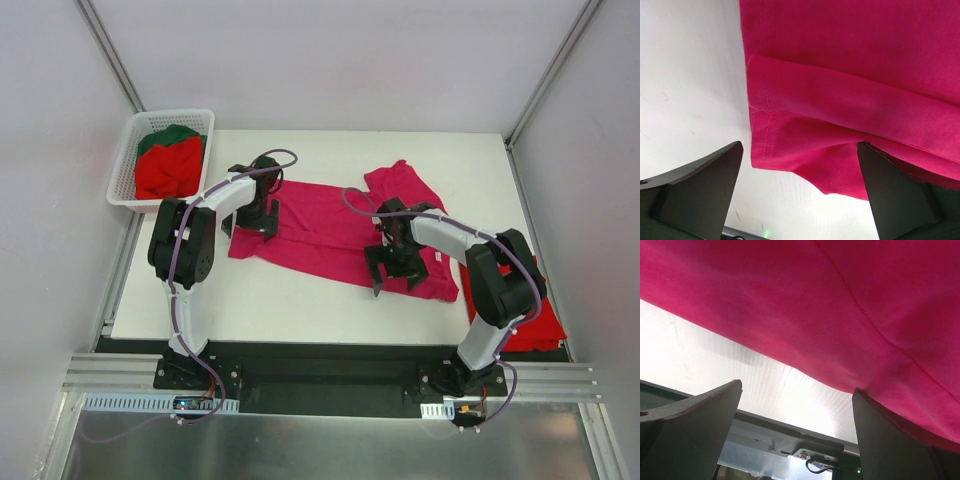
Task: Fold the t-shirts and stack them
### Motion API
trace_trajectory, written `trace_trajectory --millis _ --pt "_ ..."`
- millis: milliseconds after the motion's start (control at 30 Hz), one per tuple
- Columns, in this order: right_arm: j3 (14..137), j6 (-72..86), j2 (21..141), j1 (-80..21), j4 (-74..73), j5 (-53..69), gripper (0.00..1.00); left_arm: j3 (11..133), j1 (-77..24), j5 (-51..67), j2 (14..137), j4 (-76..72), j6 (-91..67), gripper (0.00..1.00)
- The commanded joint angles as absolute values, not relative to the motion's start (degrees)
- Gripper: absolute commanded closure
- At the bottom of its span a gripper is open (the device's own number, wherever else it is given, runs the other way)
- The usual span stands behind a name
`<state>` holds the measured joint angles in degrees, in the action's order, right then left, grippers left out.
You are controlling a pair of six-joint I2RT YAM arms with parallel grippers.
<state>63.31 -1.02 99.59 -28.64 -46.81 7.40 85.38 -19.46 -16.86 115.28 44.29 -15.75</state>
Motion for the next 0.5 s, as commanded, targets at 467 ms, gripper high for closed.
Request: trace_trajectory --millis 467 --pt "67.06 -1.67 100.63 -28.65 -49.48 6.59 0.04 91.76 -16.54 -8.88 112.94 45.53 -14.68 0.01"
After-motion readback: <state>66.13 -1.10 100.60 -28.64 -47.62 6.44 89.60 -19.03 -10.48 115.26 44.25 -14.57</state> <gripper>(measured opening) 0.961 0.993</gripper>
